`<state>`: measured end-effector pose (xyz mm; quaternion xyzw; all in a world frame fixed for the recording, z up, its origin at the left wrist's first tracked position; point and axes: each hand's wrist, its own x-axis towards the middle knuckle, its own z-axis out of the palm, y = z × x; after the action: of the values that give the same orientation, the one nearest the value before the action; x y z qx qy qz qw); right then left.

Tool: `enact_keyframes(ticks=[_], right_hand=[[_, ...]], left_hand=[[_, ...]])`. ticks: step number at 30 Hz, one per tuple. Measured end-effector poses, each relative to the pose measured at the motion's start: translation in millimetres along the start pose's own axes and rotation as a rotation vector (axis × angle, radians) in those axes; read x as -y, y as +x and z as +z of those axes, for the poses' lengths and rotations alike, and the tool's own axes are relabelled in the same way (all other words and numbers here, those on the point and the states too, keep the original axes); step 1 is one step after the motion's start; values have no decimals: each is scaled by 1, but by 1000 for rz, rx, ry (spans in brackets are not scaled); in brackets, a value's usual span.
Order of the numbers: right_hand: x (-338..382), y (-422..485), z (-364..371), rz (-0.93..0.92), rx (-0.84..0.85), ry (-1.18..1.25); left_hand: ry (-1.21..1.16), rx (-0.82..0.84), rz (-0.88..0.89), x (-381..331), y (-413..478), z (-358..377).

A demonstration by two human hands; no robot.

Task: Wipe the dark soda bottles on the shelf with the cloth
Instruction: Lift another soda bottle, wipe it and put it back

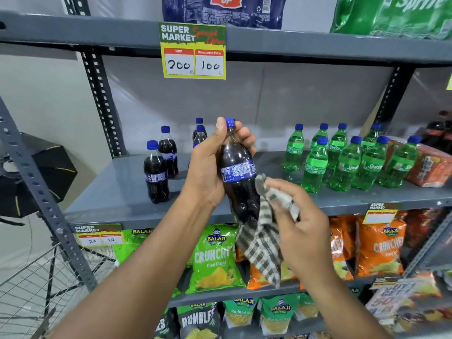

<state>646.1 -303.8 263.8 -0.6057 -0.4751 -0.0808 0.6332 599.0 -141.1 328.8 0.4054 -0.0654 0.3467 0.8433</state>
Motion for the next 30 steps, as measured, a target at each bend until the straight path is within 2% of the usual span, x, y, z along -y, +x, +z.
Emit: enact_keyframes(ticks=[4,8,10,15,20,26,30], right_hand=[[-1,2,4,315,-31,330],[-6,-22,8,411,-29,363],[-4,-20,8,398,-50,351],[9,3,3,244,-62,200],[2,-31,6,126,-9,-14],[2,-12,11,-387,-11,-407],[26,30,11,-417,-6,-552]], left_hand=[[-2,25,2,0,-1,4],[-7,41,-8,-4,0,0],[16,51,-25,-2,-1,-3],[64,41,-46,8,-4,-1],[49,41,-32,-2,-2,-3],[157,-8,-70,8,-6,-4],[153,-11,-128,17,-9,0]])
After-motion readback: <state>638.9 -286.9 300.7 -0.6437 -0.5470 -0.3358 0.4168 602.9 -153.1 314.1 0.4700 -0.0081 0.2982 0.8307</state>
